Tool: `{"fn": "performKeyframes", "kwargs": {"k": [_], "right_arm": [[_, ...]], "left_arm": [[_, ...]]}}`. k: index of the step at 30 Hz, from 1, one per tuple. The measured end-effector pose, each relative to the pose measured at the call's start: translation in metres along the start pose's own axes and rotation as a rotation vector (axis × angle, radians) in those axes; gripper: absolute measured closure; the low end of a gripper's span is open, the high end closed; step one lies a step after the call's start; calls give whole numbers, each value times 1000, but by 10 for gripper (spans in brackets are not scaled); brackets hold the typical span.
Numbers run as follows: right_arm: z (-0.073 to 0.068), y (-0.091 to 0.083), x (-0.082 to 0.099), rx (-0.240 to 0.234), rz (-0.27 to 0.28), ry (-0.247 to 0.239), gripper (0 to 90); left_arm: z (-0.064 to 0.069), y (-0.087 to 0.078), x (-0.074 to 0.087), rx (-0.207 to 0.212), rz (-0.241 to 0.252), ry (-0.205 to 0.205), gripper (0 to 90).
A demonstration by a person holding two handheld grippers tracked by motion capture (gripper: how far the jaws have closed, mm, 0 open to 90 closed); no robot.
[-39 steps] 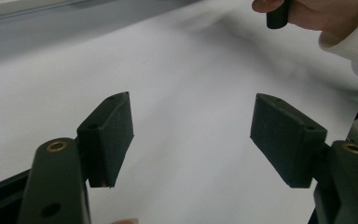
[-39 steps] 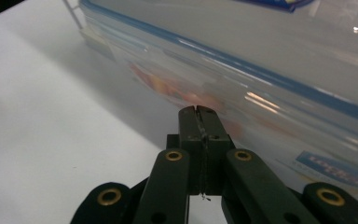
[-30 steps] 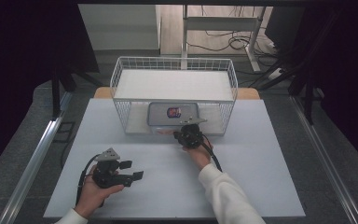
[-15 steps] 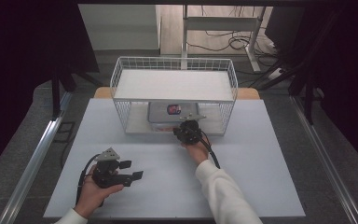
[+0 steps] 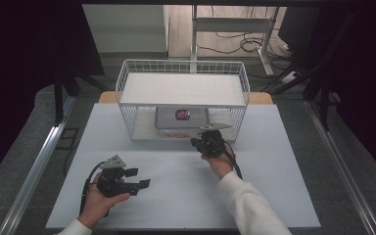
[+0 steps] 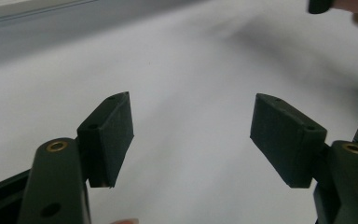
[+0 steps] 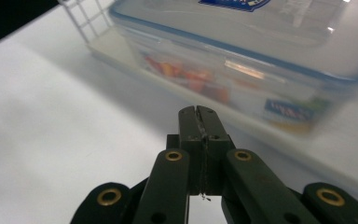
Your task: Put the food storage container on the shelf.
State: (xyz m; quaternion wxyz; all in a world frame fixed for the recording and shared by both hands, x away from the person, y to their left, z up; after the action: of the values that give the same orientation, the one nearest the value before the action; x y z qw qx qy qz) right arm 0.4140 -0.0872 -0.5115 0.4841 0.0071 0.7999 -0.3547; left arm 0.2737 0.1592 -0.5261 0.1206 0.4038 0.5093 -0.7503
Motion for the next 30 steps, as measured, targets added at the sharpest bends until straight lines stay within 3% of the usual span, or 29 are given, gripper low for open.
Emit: {"fn": "performKeyframes", "kwargs": {"k": [4, 10, 14, 19, 21, 25, 30], "right_arm": [[-7, -19, 8, -10, 5, -22, 891], [-16, -54, 37, -44, -26, -74, 891], [-17, -74, 56, -40, -50, -98, 891], [-16, -98, 79, -40, -69, -86, 891], [-11, -122, 95, -30, -70, -51, 890], [-7, -135, 107, -15, -72, -41, 885], [-1, -150, 118, 3, -57, -3, 518]], "left_arm": [[1, 1, 0, -4, 1, 0, 293], [0, 3, 0, -24, -5, 20, 294], [-1, 1, 0, -26, 3, 19, 294], [0, 2, 1, -27, -4, 25, 294], [0, 2, 1, -31, -5, 29, 294], [-1, 2, 0, -38, -2, 29, 294], [-3, 3, 1, -50, -3, 30, 293]]}}
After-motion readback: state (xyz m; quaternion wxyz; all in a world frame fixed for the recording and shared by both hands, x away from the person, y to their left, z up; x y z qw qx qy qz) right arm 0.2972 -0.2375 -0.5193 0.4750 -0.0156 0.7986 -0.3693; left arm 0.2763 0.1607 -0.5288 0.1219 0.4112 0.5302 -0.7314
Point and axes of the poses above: each handheld gripper's, and its own axes: y roughly forward along the jaws, x roughly out of its underside, z roughly to its right, the point moved 5 cm from there along y, roughly forward along the jaws, and after that the axes turned 14 degrees about -x, right-handed, at the moved point
